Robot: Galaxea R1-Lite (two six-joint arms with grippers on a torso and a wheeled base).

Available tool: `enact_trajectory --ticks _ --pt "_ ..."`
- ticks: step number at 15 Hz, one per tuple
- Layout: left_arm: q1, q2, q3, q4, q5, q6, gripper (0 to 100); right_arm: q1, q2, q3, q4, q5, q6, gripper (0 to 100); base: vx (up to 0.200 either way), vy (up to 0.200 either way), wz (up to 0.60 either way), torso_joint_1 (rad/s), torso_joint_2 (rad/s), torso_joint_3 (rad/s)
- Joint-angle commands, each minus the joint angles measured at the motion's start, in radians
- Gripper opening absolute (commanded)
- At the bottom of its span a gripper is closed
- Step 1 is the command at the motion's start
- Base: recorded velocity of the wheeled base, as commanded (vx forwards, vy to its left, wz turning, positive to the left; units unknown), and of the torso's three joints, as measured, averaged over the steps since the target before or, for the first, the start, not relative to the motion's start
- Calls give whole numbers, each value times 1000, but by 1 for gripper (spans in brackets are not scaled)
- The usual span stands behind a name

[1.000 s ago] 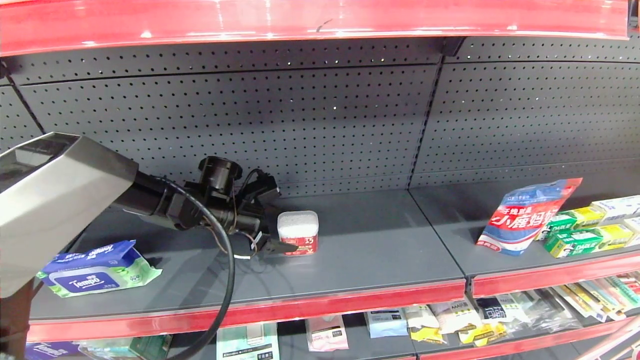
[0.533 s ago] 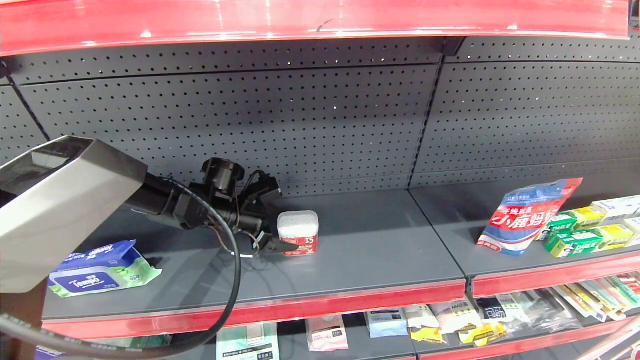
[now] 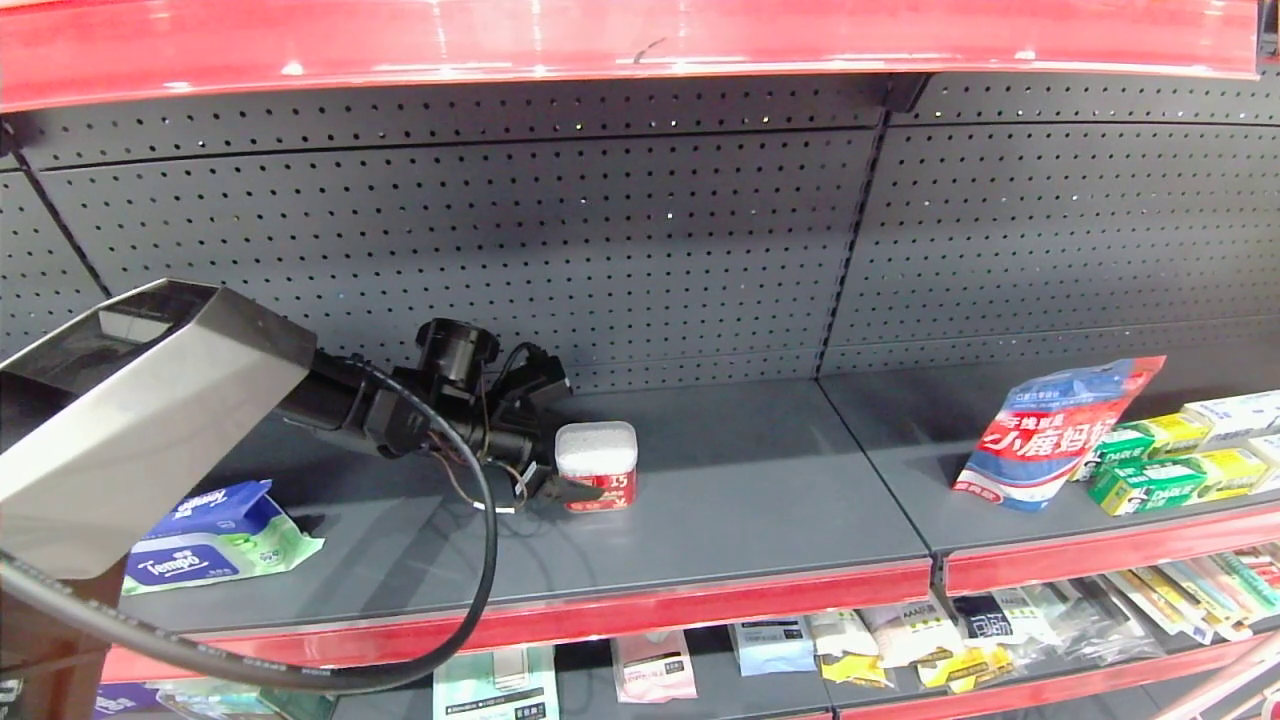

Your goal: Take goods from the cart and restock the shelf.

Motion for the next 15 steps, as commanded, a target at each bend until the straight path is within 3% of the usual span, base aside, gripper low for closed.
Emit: enact_trajectory --ticks 1,11,12,15 --pt "-3 12 -19 0 0 0 100 0 6 0 0 0 -1 0 0 0 0 0 0 0" --pt "-29 49 -62 3 3 -6 100 0 6 0 0 0 -1 0 0 0 0 0 0 0" --pt "-29 53 -68 3 3 -6 0 0 6 0 0 0 -1 0 0 0 0 0 0 0" --pt "-29 56 -74 3 3 -6 0 0 8 0 0 0 -1 0 0 0 0 0 0 0"
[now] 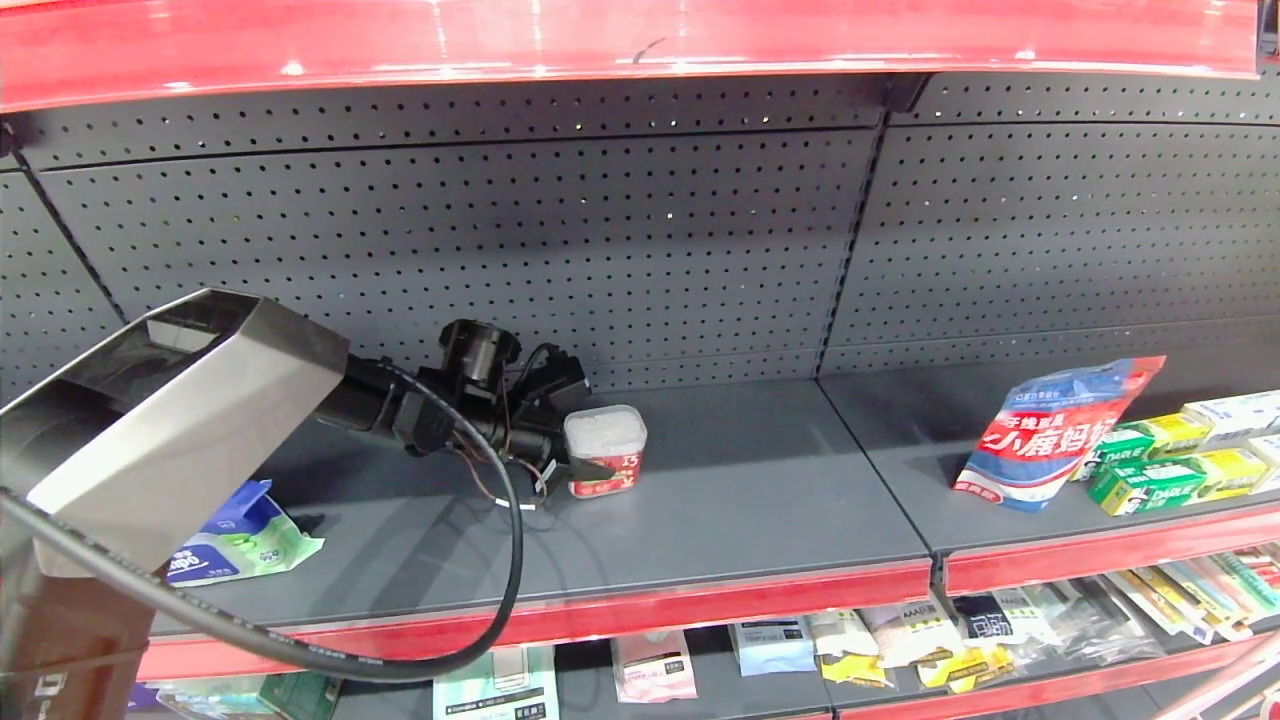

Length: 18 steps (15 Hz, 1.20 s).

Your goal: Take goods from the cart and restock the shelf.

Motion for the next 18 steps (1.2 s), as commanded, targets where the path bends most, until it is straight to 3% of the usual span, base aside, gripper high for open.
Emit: enact_trajectory --ticks 1,9,11,15,17,18 --pt "0 3 -1 1 1 0 0 0 2 0 0 0 1 0 0 0 0 0 0 0" --pt "34 -60 59 36 -11 5 0 0 1 0 0 -2 1 0 0 0 0 0 0 0" --pt "48 -129 94 119 -40 11 0 0 -1 0 0 0 1 0 0 0 0 0 0 0" --pt "74 -183 152 131 -105 31 0 0 -2 0 0 2 -1 0 0 0 0 0 0 0" --pt "80 -190 185 130 -160 66 0 2 -1 0 0 6 -1 0 0 0 0 0 0 0" --pt "86 -190 189 131 -175 111 0 3 -1 0 0 6 -1 0 0 0 0 0 0 0"
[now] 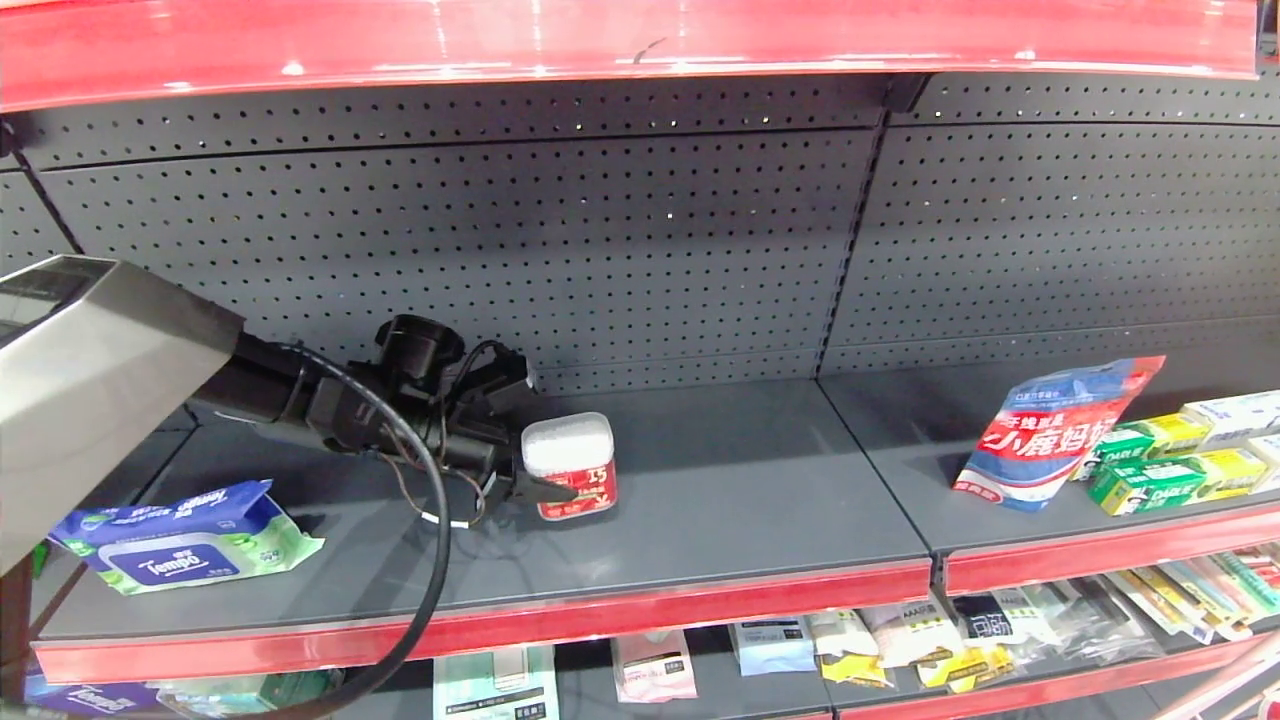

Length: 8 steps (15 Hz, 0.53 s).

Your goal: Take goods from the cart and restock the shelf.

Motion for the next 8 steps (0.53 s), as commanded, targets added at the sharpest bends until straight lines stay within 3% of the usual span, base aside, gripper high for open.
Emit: enact_trajectory --ticks 1,3,8 --pt "10 -17 18 0 -19 45 0 1 0 0 0 2 1 0 0 0 0 0 0 0" --pt "8 -20 29 1 -48 73 0 4 2 0 -1 3 1 0 0 0 0 0 0 0" --pt "5 -14 32 0 -56 155 0 9 20 -24 -1 8 -1 0 0 0 0 0 0 0"
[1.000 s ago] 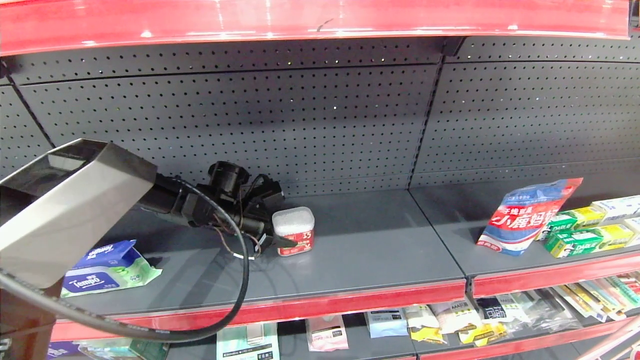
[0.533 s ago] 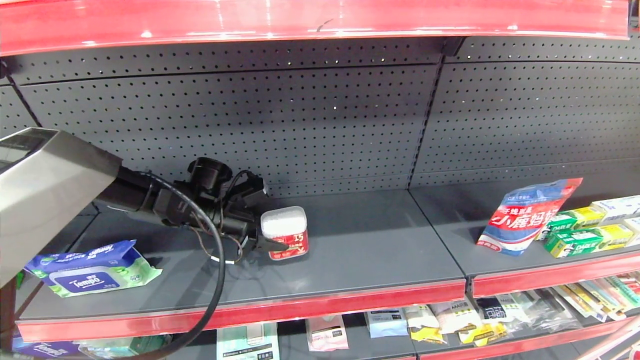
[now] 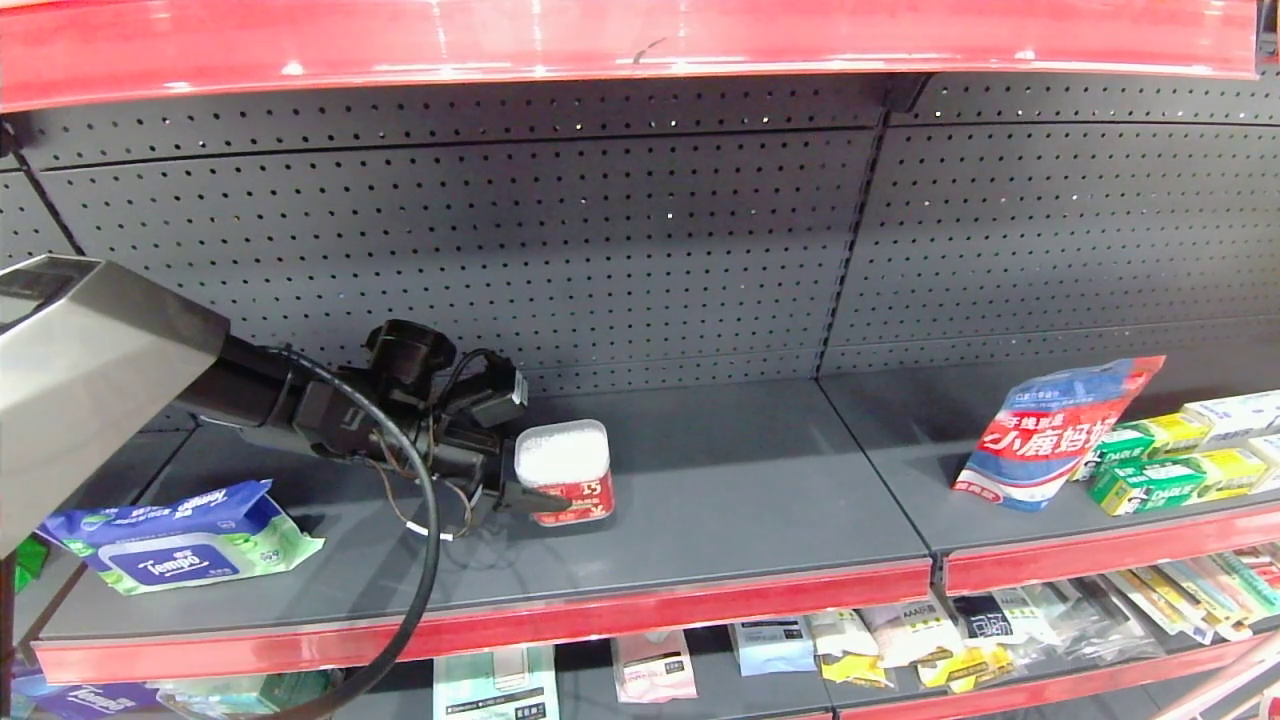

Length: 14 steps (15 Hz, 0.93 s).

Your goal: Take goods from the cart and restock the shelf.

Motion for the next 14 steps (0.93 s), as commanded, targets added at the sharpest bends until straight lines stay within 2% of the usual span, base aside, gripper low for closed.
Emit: enact_trajectory --ticks 1,3,6,8,14 --pt "-4 4 -2 -1 -5 11 0 0 21 -19 0 4 -1 0 0 0 0 0 0 0" --pt "-18 4 4 2 -11 27 0 1 41 -43 0 11 -3 0 0 0 0 0 0 0" --pt "-26 33 1 19 -4 33 0 1 43 -48 0 31 -3 0 0 0 0 0 0 0" --pt "-26 59 -4 25 1 60 0 1 46 -49 0 33 -3 0 0 0 0 0 0 0" --pt "-46 70 7 53 22 65 0 1 38 -54 0 33 -3 0 0 0 0 0 0 0"
